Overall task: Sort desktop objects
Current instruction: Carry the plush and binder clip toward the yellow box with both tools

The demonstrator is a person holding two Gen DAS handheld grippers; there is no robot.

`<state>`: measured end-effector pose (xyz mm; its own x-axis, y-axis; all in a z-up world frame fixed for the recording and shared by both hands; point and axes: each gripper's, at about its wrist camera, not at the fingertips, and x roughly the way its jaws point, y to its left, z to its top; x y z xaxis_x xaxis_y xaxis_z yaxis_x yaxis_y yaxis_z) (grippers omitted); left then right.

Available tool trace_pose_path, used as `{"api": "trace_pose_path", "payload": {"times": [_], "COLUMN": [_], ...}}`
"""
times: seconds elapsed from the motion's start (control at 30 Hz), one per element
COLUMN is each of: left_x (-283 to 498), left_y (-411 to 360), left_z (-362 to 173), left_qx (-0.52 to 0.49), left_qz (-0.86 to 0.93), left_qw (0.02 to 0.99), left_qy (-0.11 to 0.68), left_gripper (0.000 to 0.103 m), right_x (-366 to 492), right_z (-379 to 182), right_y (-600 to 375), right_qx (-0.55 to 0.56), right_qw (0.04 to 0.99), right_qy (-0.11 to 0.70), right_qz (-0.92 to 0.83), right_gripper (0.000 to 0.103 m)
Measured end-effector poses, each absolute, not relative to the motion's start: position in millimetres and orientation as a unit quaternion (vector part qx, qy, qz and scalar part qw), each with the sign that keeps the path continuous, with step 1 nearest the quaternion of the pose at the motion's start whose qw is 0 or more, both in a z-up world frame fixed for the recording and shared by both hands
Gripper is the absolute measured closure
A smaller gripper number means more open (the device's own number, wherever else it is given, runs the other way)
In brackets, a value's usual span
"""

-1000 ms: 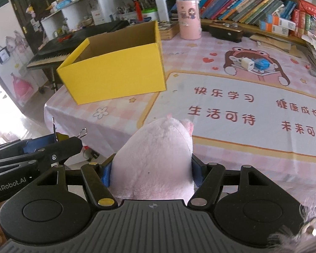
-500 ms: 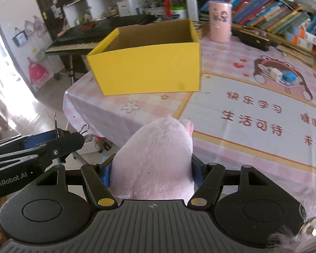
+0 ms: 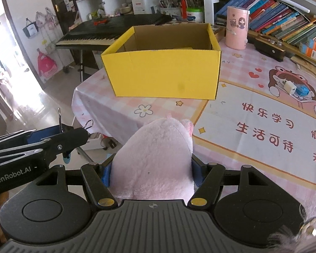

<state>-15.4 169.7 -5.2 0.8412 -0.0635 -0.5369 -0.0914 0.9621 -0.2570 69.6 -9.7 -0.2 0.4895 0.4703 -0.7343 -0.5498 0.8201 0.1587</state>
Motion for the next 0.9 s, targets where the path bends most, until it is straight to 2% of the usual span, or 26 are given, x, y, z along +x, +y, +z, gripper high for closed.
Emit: {"api": "trace_pose_path", "payload": {"times": [0.23, 0.9], "left_x": [-3.1, 115.8], "left_y": [177.9, 192.3], "left_z": [-0.6, 63.4], "left_qx": [-0.136, -0.097], "left_qz": [0.03, 0.079], "left_qw": [0.953, 0.98], "left_qy": [0.268, 0.152], "left_gripper": [0.061, 0.061], "right_x": [89.7, 214.8], "right_z": [0.9, 72.4], "right_y": [-0.5, -5.0], "right_qx": [-0.05, -0.023], "right_qw": [0.859, 0.899], "right_qy": [0.403, 0.278], "right_qz": [0.313, 0.339], "right_gripper": [0.037, 0.037]}}
